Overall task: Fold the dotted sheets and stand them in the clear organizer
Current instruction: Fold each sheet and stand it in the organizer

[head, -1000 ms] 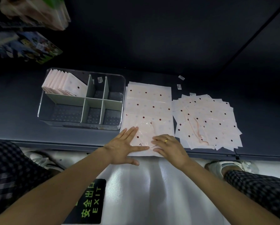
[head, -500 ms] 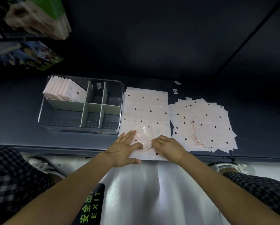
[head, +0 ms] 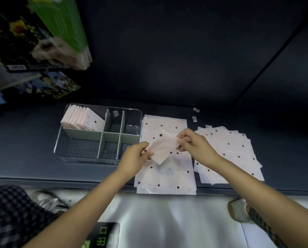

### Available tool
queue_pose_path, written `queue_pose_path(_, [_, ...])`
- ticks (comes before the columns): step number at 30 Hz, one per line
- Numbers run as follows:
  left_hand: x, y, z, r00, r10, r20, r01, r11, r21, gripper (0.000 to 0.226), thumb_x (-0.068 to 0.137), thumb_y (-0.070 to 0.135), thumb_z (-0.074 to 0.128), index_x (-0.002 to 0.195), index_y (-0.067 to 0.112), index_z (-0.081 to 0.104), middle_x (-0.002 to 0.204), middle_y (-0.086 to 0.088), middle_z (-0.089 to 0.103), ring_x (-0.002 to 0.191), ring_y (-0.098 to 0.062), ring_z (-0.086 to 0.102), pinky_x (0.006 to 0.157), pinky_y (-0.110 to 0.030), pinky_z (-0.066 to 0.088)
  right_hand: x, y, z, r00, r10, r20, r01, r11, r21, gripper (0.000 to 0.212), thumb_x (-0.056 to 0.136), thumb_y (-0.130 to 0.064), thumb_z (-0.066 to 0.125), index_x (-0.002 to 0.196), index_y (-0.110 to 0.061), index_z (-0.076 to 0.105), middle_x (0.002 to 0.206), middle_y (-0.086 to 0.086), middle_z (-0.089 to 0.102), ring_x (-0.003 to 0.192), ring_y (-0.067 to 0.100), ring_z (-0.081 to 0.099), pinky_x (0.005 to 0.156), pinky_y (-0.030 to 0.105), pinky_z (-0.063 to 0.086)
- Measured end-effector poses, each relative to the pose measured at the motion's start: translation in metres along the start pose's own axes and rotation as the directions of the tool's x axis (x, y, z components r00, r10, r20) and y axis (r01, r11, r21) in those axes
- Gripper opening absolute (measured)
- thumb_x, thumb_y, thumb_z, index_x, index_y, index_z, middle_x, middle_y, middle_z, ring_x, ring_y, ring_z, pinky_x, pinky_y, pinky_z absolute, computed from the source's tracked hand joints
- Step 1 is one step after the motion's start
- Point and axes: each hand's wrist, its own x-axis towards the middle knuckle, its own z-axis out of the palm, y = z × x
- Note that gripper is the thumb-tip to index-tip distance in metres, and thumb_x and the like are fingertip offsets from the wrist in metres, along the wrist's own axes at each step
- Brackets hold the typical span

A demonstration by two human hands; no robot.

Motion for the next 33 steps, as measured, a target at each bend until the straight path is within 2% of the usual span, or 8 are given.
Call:
queue_pose_path(4, [0.007, -0.003, -0.030, 0.999, 0.049, -0.020, -0.048, 0.998, 0.049, 0.004, 0.090, 0.013, 0.061, 0.087, 0.014, 0.064, 0.068, 0.004, 0.064, 0.062, -0.008, 0.060, 0.057, -0.027, 0.048, 0.021, -0.036, 0.012, 0.997, -0.065, 0.044, 0.071, 0.986, -0.154, 0.008, 0.086, -0.027, 0.065, 0.093, -0.025, 0.062, 0.085, -0.008, 0.070, 0.081, 0.010, 0.064, 0.076, 0.037, 0.055])
queue_pose_path(8, [0.010, -0.015, -0.071, 0.961, 0.096, -0.258, -0.030, 0.968, 0.248, 0.014, 0.090, 0.017, 0.062, 0.103, 0.018, 0.063, 0.093, -0.001, 0.068, 0.088, -0.023, 0.061, 0.072, -0.037, 0.050, 0.051, -0.070, 0.040, 0.995, -0.094, 0.039, 0.101, 0.957, -0.271, 0.010, 0.087, -0.024, 0.063, 0.078, -0.019, 0.063, 0.081, -0.004, 0.069, 0.075, 0.013, 0.064, 0.073, 0.039, 0.056])
queue_pose_path(11, [0.011, -0.037, -0.104, 0.892, 0.100, -0.441, 0.111, 0.897, 0.427, 0.032, 0.090, 0.017, 0.060, 0.121, 0.017, 0.059, 0.124, -0.007, 0.059, 0.115, -0.030, 0.048, 0.090, -0.042, 0.041, 0.076, -0.094, 0.066, 0.997, -0.071, -0.033, 0.066, 0.990, -0.127, 0.016, 0.089, -0.022, 0.063, 0.074, -0.018, 0.057, 0.080, -0.001, 0.070, 0.069, 0.011, 0.069, 0.066, 0.034, 0.059])
queue_pose_path(15, [0.016, -0.065, -0.132, 0.884, -0.094, -0.457, 0.335, 0.810, 0.481, 0.036, 0.094, 0.027, 0.053, 0.129, 0.020, 0.054, 0.138, -0.009, 0.044, 0.135, -0.037, 0.024, 0.100, -0.048, 0.034, 0.111, -0.120, 0.108, 0.991, -0.077, -0.105, 0.073, 0.997, -0.036, 0.017, 0.089, -0.019, 0.062, 0.075, -0.012, 0.054, 0.074, 0.001, 0.067, 0.062, 0.010, 0.068, 0.057, 0.035, 0.059])
queue_pose_path(22, [0.022, -0.083, -0.129, 0.830, -0.132, -0.541, 0.370, 0.857, 0.359, 0.039, 0.093, 0.025, 0.055, 0.130, 0.016, 0.054, 0.138, -0.008, 0.039, 0.127, -0.032, 0.031, 0.097, -0.045, 0.035, 0.153, -0.145, 0.159, 0.993, -0.106, -0.050, 0.086, 0.949, -0.303, 0.022, 0.082, -0.017, 0.057, 0.066, -0.016, 0.043, 0.081, 0.012, 0.065, 0.073, 0.030, 0.066, 0.064, 0.047, 0.056])
queue_pose_path(25, [0.028, -0.087, -0.131, 0.847, -0.144, -0.511, 0.352, 0.873, 0.338, 0.042, 0.095, 0.027, 0.051, 0.136, 0.017, 0.049, 0.139, -0.002, 0.044, 0.133, -0.031, 0.027, 0.097, -0.043, 0.035, 0.165, -0.150, 0.170, 0.997, -0.068, -0.030, 0.052, 0.929, -0.367, 0.011, 0.082, -0.017, 0.056, 0.076, -0.010, 0.050, 0.089, 0.015, 0.065, 0.079, 0.033, 0.064, 0.069, 0.042, 0.055])
queue_pose_path(31, [0.022, -0.086, -0.126, 0.820, -0.045, -0.570, 0.232, 0.937, 0.260, 0.042, 0.094, 0.021, 0.055, 0.135, 0.015, 0.051, 0.135, 0.000, 0.049, 0.133, -0.029, 0.028, 0.093, -0.044, 0.037, 0.180, -0.162, 0.188, 0.999, -0.037, -0.004, 0.033, 0.946, -0.322, 0.020, 0.082, -0.021, 0.058, 0.066, -0.014, 0.047, 0.073, 0.005, 0.059, 0.076, 0.028, 0.060, 0.059, 0.032, 0.046])
queue_pose_path(33, [0.021, -0.089, -0.126, 0.800, -0.038, -0.599, 0.224, 0.945, 0.238, 0.042, 0.093, 0.021, 0.056, 0.134, 0.016, 0.052, 0.134, 0.000, 0.050, 0.128, -0.027, 0.033, 0.090, -0.042, 0.036, 0.185, -0.166, 0.191, 1.000, -0.004, -0.016, 0.000, 0.973, -0.230, 0.022, 0.083, -0.021, 0.057, 0.063, -0.017, 0.048, 0.074, 0.006, 0.060, 0.079, 0.028, 0.062, 0.066, 0.039, 0.053])
